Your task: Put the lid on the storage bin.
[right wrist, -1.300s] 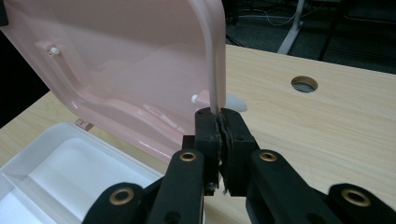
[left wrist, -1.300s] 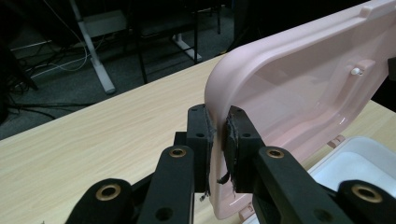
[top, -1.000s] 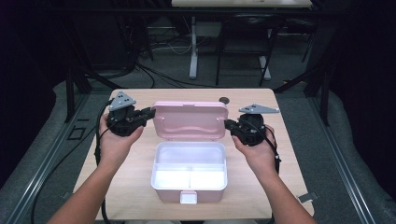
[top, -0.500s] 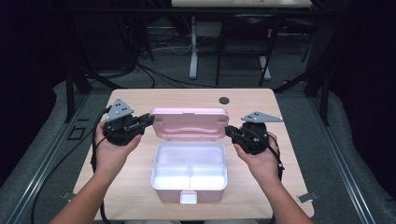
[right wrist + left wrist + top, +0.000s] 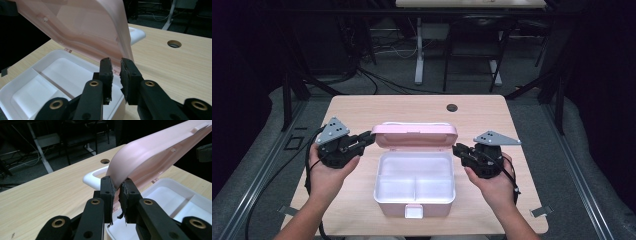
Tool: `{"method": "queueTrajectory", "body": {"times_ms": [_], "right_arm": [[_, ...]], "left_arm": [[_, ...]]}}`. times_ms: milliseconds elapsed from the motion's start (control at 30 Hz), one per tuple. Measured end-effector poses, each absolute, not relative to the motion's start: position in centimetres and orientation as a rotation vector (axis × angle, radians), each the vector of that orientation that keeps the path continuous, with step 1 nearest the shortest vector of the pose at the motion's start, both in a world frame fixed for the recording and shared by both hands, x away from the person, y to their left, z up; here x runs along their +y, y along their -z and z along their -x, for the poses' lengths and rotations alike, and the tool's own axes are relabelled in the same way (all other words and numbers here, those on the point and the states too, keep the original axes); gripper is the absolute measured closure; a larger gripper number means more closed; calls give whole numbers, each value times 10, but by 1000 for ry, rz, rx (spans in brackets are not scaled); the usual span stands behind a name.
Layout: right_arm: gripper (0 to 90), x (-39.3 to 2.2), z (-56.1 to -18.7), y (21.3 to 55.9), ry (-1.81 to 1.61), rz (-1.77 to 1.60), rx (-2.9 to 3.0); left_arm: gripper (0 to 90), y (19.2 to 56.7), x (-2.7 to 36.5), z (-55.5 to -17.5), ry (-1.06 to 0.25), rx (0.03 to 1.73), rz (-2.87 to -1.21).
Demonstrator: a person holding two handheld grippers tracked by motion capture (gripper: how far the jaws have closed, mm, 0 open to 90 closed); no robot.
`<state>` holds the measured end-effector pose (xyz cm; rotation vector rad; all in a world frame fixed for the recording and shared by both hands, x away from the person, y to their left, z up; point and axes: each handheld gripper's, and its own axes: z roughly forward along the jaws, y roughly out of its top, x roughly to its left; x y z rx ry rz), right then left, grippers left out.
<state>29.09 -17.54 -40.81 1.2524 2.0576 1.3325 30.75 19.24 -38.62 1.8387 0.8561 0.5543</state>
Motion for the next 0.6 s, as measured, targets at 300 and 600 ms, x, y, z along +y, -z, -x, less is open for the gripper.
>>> {"method": "queueTrajectory", "body": {"times_ms": [300, 600], "right_arm": [[696, -182, -290, 413, -1362, -1254, 2071], [703, -178, -283, 406, -1387, -1200, 2062]], "left_arm": [[817, 390, 195, -296, -547, 834, -1849], [816, 395, 197, -286, -546, 820, -1845]]}}
